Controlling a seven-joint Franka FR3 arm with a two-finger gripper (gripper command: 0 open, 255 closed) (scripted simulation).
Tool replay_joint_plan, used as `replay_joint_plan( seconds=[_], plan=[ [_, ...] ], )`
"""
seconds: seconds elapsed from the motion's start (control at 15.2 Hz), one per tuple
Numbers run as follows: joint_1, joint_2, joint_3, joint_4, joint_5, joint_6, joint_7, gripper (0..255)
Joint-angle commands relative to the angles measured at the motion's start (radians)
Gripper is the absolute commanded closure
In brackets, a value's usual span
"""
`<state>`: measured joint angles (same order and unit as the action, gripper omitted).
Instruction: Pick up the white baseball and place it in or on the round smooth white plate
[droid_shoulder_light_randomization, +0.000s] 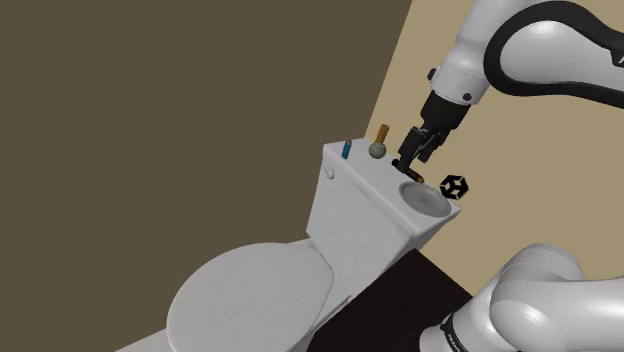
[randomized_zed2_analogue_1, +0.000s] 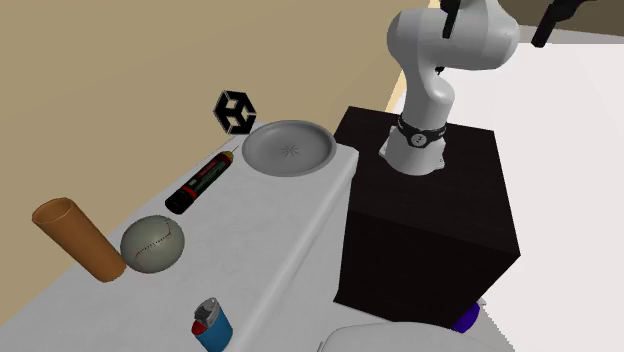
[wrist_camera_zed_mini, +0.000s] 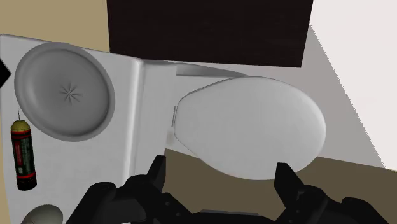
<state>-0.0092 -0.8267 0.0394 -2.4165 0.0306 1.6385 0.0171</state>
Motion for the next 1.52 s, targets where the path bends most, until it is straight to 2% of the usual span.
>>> replay_joint_plan(
  seconds=[0.0, 0.79, 1.45],
  plan=[
    [0.0, 0.0, 0.0, 0.0, 0.0, 0.0, 0.0, 0],
    [-0.085, 0.344, -0.153, 0.095, -0.071, 0.256, -0.115, 0],
    [-0.131, 0.679, -0.268, 0.297, -0.039, 0.392, -0.222, 0]
  ],
)
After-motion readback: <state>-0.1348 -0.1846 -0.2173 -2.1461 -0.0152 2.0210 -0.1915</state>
